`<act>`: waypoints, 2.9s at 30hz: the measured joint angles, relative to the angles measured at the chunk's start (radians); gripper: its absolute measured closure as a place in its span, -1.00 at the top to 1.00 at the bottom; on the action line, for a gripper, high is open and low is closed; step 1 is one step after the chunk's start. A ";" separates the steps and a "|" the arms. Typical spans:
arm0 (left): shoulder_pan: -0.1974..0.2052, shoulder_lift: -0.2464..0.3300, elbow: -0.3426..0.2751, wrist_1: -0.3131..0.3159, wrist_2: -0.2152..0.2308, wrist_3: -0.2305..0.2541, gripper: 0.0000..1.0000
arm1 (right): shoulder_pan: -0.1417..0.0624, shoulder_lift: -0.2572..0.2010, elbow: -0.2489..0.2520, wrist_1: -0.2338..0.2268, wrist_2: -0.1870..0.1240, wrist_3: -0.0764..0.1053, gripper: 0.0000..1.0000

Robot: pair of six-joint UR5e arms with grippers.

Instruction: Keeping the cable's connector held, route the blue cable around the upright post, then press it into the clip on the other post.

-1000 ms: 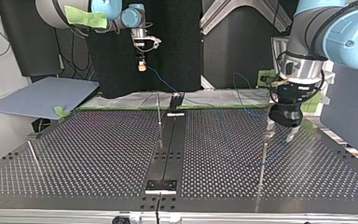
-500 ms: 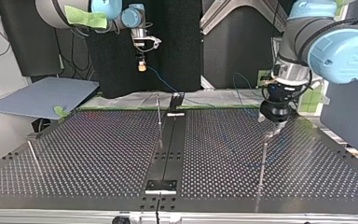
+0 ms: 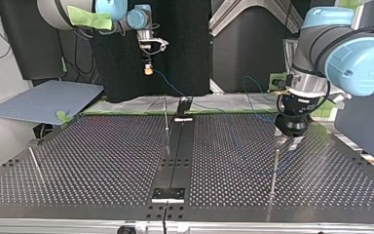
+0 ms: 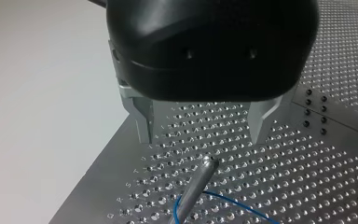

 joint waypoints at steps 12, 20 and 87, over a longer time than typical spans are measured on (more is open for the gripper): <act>0.000 -0.001 0.001 0.000 -0.002 0.111 1.00 | 0.001 0.000 0.000 0.000 -0.003 0.000 -1.00; 0.002 -0.001 0.001 0.000 -0.011 0.173 1.00 | 0.000 0.000 0.000 0.001 -0.004 0.001 -1.00; -0.139 -0.095 0.078 0.072 -0.093 0.544 1.00 | 0.000 0.000 0.000 -0.006 -0.009 0.011 -1.00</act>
